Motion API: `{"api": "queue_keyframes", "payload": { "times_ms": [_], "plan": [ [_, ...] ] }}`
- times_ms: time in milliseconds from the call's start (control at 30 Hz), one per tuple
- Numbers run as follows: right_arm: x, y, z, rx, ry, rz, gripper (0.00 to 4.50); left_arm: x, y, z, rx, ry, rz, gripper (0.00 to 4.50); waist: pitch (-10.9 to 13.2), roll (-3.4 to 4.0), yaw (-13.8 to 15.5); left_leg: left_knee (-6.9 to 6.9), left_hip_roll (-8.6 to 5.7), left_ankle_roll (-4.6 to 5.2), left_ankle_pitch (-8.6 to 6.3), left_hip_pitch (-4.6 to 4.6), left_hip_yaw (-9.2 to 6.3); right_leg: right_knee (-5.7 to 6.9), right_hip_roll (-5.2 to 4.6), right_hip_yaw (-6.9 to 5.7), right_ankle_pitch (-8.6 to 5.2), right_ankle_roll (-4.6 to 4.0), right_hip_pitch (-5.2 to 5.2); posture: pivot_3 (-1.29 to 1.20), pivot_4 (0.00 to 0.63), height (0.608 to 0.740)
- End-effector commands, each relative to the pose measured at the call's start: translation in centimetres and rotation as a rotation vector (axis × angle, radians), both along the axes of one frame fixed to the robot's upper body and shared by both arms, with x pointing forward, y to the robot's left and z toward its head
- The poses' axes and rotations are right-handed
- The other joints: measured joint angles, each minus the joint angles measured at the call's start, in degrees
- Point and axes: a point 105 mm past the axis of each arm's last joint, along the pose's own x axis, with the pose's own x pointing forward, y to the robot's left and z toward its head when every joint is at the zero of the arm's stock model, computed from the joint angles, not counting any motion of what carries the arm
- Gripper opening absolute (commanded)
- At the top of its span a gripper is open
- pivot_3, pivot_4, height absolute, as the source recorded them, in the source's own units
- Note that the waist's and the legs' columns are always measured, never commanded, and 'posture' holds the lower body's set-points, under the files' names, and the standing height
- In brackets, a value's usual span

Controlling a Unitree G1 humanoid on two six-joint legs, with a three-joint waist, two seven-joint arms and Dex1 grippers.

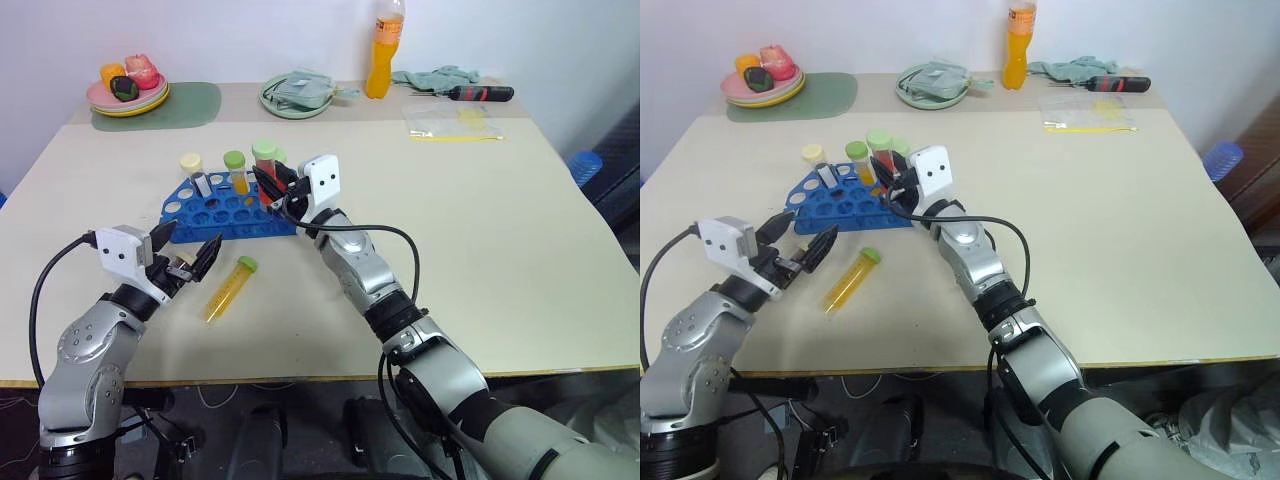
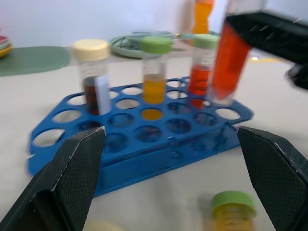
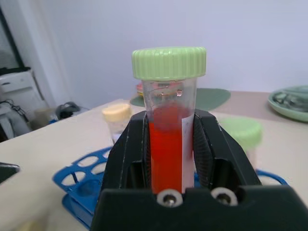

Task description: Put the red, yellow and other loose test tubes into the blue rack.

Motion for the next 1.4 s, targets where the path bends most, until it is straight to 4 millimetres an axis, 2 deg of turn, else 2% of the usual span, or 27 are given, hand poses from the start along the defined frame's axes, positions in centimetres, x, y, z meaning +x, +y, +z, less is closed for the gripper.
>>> {"api": "queue_keyframes", "payload": {
  "times_ms": [33,500,1233,1400],
  "plan": [
    [-0.5,0.3,1.8,0.034,-0.073,0.019,0.83,-0.6,-0.7,0.7,0.022,-0.014,-0.045,4.5,0.0,0.0,-0.5,-0.02,0.0,0.0,0.0,0.02,0.0,0.02,0.0,0.01,0.0,0.0,0.0,0.0,0.15,0.74],
    [0.2,-0.6,-0.8,-0.031,-0.016,-0.019,0.83,-0.6,-1.0,0.7,0.034,-0.012,-0.075,4.5,0.0,0.0,-0.9,-0.03,0.0,-0.02,0.01,0.15,0.01,0.16,0.02,0.07,-0.01,-0.02,0.01,0.0,0.15,0.74],
    [0.2,1.5,-0.9,-0.061,-0.011,0.029,0.83,-0.6,-1.4,0.5,0.029,-0.007,-0.087,4.5,0.0,0.0,-1.0,-0.14,0.0,-0.02,0.01,0.48,0.14,0.22,0.06,0.25,-0.01,-0.02,0.17,0.0,0.15,0.74],
    [-0.4,1.9,-1.3,-0.064,-0.005,0.065,0.83,-0.6,-1.4,0.6,0.032,-0.006,-0.087,4.5,0.0,0.0,-1.1,-0.15,0.0,-0.02,0.01,0.49,0.16,0.22,0.06,0.27,-0.02,-0.03,0.17,0.0,0.15,0.74]
  ]
}}
